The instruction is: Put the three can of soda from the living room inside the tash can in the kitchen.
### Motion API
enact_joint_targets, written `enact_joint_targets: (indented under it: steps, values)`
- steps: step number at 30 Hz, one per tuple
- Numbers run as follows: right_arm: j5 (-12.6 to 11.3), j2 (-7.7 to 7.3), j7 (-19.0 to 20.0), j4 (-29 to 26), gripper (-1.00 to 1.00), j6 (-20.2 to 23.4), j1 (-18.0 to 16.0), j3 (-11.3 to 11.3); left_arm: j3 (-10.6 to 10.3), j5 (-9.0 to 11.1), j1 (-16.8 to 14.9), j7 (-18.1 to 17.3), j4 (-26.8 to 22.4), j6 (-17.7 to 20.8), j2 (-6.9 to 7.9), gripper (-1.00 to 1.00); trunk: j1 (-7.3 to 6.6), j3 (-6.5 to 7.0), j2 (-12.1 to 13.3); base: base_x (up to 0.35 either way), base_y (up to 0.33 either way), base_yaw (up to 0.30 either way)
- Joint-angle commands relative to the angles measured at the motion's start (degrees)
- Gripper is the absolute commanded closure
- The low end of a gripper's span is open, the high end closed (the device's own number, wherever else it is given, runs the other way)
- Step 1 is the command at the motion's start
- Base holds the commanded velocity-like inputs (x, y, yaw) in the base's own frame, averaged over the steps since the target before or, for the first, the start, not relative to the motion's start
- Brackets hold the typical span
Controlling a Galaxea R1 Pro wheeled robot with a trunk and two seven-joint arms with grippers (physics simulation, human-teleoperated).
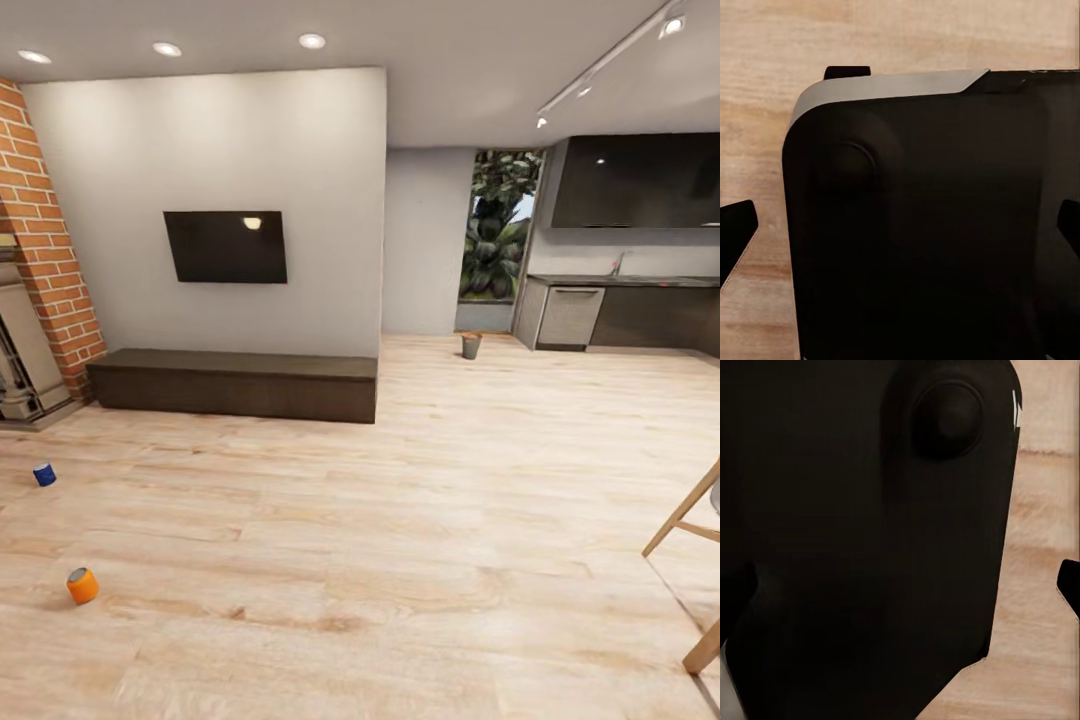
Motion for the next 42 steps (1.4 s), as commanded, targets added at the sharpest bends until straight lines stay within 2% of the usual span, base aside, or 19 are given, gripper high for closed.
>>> enact_joint_targets:
  steps: [1, 21, 42]
  values:
    - [0.0, 0.0, 0.0, 0.0, -1.0, 0.0, 0.0, 0.0, 0.0, 0.0, 0.0, 0.0, 0.0, 0.0, 0.03, -1.0, 0.0, 0.0, 0.0, 0.343, 0.0, 0.0]
    - [0.0, 0.0, 0.0, 0.0, -1.0, 0.0, 0.0, 0.0, 0.0, 0.0, 0.0, 0.0, 0.0, -0.3, -0.02, -1.0, 0.0, 0.0, 0.0, 0.343, 0.0, 0.0]
    - [-0.2, 0.14, 0.0, 0.1, -1.0, 0.1, 0.0, -0.4, -0.1, 0.0, 0.0, 0.4, 0.0, -0.3, -0.78, -1.0, 0.0, 0.0, 0.0, 0.343, 0.0, 0.0]
